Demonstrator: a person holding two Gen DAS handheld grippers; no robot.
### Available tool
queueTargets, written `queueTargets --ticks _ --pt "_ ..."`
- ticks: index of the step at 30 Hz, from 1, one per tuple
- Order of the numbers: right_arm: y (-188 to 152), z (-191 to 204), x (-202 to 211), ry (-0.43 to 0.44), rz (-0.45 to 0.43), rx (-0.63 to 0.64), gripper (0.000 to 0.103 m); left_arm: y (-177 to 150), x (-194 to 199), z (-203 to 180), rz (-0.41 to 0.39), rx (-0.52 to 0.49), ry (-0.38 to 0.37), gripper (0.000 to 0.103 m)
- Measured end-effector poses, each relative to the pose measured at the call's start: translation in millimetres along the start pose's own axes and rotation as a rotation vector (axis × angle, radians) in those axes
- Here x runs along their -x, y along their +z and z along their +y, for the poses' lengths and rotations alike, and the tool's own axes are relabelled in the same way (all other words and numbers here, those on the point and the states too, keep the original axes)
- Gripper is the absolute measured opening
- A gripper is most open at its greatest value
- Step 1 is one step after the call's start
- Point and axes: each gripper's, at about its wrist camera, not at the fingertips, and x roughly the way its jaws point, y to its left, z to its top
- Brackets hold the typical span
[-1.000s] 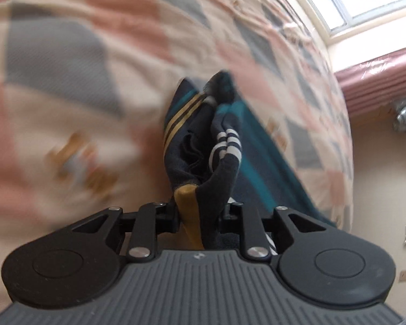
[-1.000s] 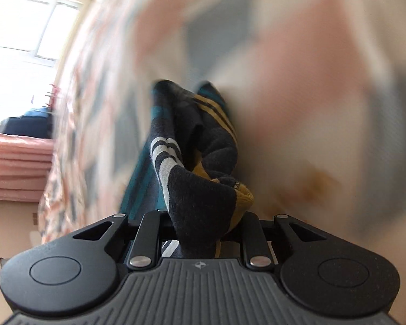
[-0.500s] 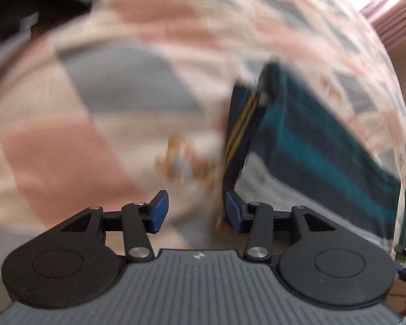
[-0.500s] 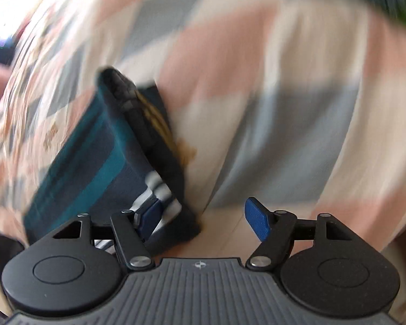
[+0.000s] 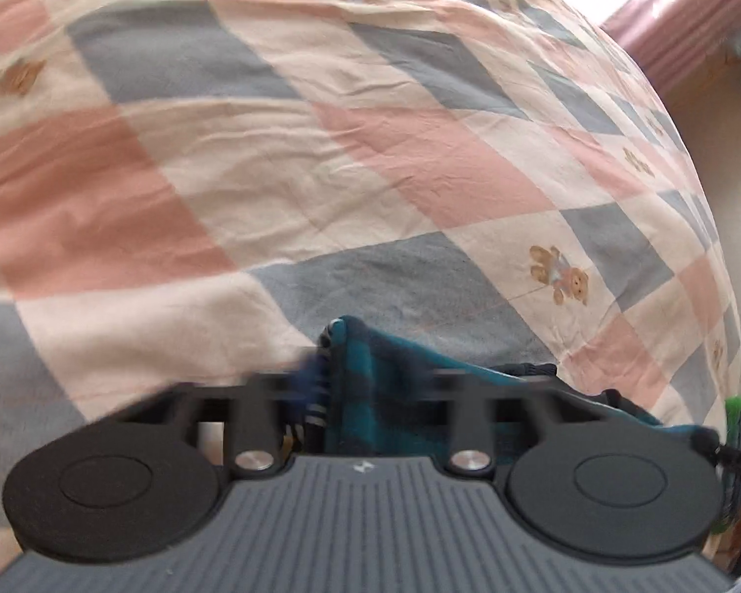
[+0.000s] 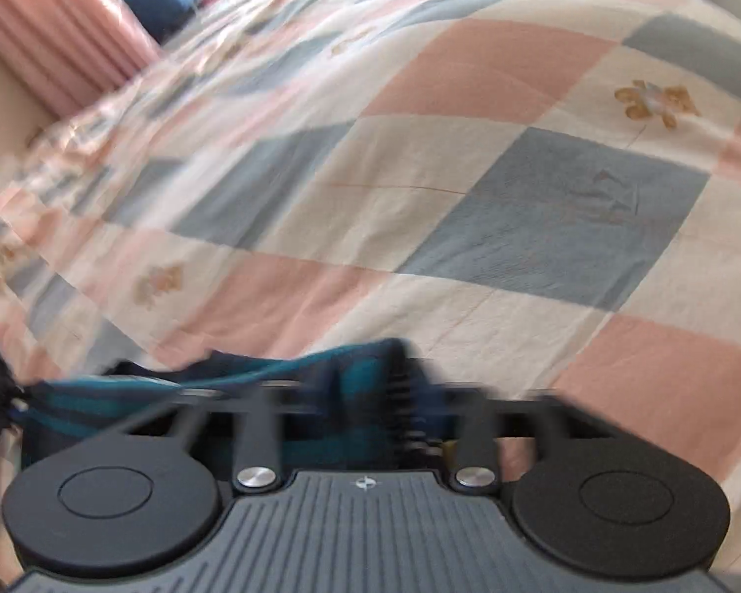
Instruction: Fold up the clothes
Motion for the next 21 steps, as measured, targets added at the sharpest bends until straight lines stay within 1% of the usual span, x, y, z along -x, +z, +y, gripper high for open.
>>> queueTargets --ticks 2,4,5,6,7,8,9,10,11,12,14,15,16,17,19,20,21 --pt "-0.9 -0.4 9.6 0.007 -0.039 0.019 0.012 -0.1 11.1 -3.0 -0.059 -0.026 -0.031 0.007" --pt "0.4 -0.6 24.4 0.015 -0.102 0.019 0.011 2.9 21.0 -1.4 -0.113 -0.001 -0.055 0.007" --pt "2.0 -1.6 29.4 0.009 -0.129 0.003 0.01 5.5 21.4 -0.5 -0.125 0.008 -0.046 0.008" --pt "3.7 -3.2 29.4 -0.009 -0.143 -0.013 0.01 7.7 15.1 -0.1 -0.115 0.004 -0.021 0.008" --pt "5.1 -4.2 21.7 -0.032 -0.129 -0.023 0.01 8.9 4.6 -0.5 -0.086 -0.006 0.002 0.009" --pt "6.1 -4.7 8.1 -0.057 -0.095 -0.026 0.01 8.4 -7.7 -2.0 -0.054 -0.032 0.026 0.012" --pt "7.1 -5.1 -5.5 -0.081 -0.062 -0.029 0.013 7.7 -19.7 -5.7 -0.028 -0.076 0.072 0.016" --pt "7.9 -5.7 -18.4 -0.102 -0.028 -0.04 0.016 7.7 -28.3 -8.6 -0.009 -0.111 0.119 0.026" --pt "8.6 -6.7 -30.3 -0.119 0.003 -0.06 0.024 10.1 -25.4 -7.6 -0.023 -0.103 0.138 0.036" --pt "10.1 -6.3 -37.4 -0.143 0.018 -0.078 0.045 12.6 -22.5 -6.6 -0.038 -0.094 0.156 0.038" --pt "14.7 1.5 -28.1 -0.223 -0.023 -0.078 0.066 16.8 -7.8 -4.7 -0.079 -0.071 0.193 0.038" --pt "15.8 6.6 -19.8 -0.261 -0.051 -0.064 0.066 18.3 3.3 -4.3 -0.105 -0.062 0.214 0.037" --pt "14.5 12.9 -8.7 -0.288 -0.086 -0.036 0.066 17.2 17.2 -8.2 -0.135 -0.09 0.251 0.028" --pt "10.5 20.6 4.3 -0.303 -0.123 -0.004 0.065 12.1 30.1 -14.3 -0.158 -0.144 0.271 0.026" --pt "-6.1 38.8 31.1 -0.288 -0.178 0.06 0.064 -8.6 51.3 -30.8 -0.162 -0.258 0.233 0.024" --pt "-18.3 49.6 44.5 -0.272 -0.192 0.093 0.06 -19.8 61.3 -39.0 -0.162 -0.313 0.213 0.022" --pt "-31.5 60.7 56.6 -0.252 -0.199 0.129 0.051 -36.1 67.8 -46.2 -0.148 -0.355 0.186 0.02"
